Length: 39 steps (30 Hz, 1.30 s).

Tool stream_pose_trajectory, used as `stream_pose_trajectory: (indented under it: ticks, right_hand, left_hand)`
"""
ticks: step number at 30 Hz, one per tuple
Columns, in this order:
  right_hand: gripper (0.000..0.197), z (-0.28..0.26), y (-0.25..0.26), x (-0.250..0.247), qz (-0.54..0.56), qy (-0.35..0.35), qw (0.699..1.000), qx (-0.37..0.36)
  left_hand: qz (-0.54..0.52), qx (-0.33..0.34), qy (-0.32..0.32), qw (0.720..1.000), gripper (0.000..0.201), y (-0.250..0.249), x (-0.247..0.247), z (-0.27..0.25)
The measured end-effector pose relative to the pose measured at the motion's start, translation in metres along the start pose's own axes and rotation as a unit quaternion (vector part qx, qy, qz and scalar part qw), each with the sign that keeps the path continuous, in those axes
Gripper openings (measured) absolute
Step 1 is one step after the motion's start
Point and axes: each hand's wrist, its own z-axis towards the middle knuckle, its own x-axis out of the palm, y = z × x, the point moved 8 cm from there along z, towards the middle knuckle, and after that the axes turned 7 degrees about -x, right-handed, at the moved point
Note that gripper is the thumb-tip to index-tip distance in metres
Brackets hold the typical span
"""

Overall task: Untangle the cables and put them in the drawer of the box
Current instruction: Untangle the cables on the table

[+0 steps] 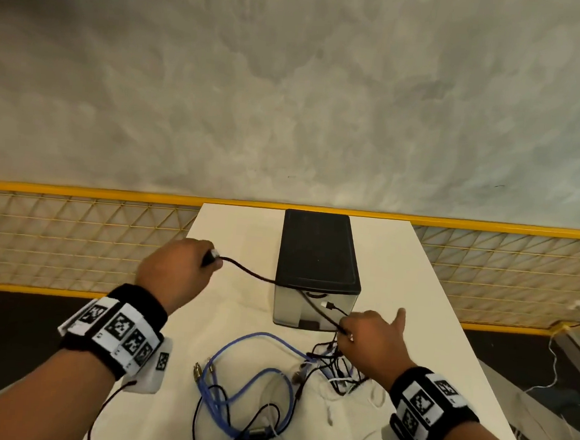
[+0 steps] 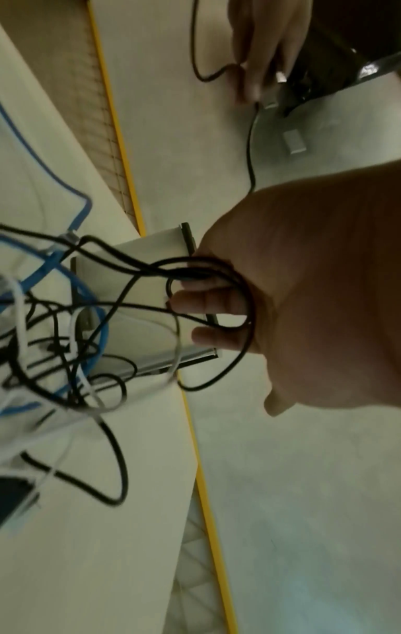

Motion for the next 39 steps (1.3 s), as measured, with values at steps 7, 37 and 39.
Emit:
stream_pose_trajectory:
  ticks: [7,37,39]
  right_hand:
    - [0.024,0.005,0.029,-0.006,0.086,-0.034,0.995,-0.025]
    - [0.028,-0.004,-0.015,0.023,0.122,-0.007,0.989,0.089]
    - [0.027,0.001,-0.01,0.014,0.165,-0.036,0.982,0.081]
  left_hand:
    - [0.047,0.089,-0.047,0.994,0.073,-0.084,0.017,-0.054]
    - [0.03,0.154,-0.073,0.985,0.016,-0.076,-0.08,-0.029]
    - [0.112,0.113,0.032,0.987,0.036,-0.067,-0.037,-0.033]
